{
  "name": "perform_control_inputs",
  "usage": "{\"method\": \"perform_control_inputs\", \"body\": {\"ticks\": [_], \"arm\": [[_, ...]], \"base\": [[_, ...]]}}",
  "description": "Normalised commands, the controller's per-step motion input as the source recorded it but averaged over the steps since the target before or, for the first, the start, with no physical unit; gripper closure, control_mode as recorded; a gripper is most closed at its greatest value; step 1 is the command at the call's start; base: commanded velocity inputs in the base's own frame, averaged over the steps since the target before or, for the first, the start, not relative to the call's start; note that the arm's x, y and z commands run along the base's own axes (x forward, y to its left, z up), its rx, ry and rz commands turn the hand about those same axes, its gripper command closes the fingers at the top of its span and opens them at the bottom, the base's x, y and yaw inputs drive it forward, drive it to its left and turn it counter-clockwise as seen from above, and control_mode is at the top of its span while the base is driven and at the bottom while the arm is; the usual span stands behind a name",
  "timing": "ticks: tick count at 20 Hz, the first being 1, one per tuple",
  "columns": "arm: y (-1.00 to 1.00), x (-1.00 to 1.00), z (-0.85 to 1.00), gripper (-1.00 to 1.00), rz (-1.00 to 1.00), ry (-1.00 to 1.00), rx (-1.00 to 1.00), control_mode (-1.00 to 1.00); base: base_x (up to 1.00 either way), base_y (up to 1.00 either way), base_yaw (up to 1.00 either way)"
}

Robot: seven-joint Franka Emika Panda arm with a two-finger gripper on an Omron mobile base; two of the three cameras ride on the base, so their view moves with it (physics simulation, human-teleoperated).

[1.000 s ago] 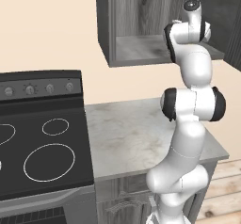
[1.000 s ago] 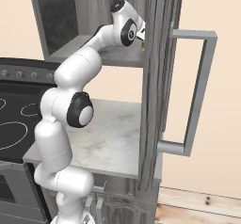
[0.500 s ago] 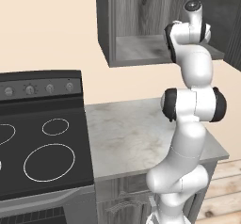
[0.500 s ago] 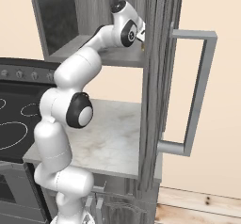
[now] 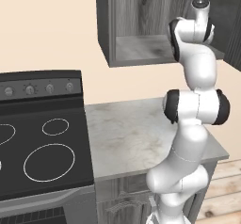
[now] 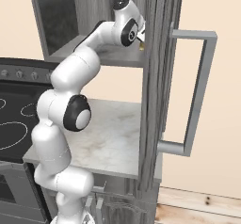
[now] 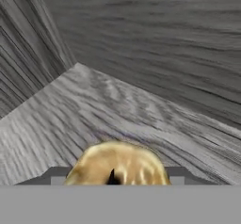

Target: Get the candle and the liquor from the cabinet and move them to the dining counter.

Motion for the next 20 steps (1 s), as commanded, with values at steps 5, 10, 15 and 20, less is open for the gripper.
{"method": "perform_control_inputs", "body": {"ticks": [5,10,15,20], "arm": [[0.3,-0.49,-0.01,1.0,-0.01,-0.14,0.05,-1.0],[0.39,-0.5,-0.02,1.0,0.0,-0.11,0.0,-1.0],[0.34,-0.49,0.0,1.0,0.0,-0.07,0.0,-1.0],[0.24,-0.57,0.12,1.0,0.0,0.0,0.0,-1.0]], "base": [[0.0,0.0,0.0],[0.0,0.0,0.0],[0.0,0.0,0.0],[0.0,0.0,0.0]]}}
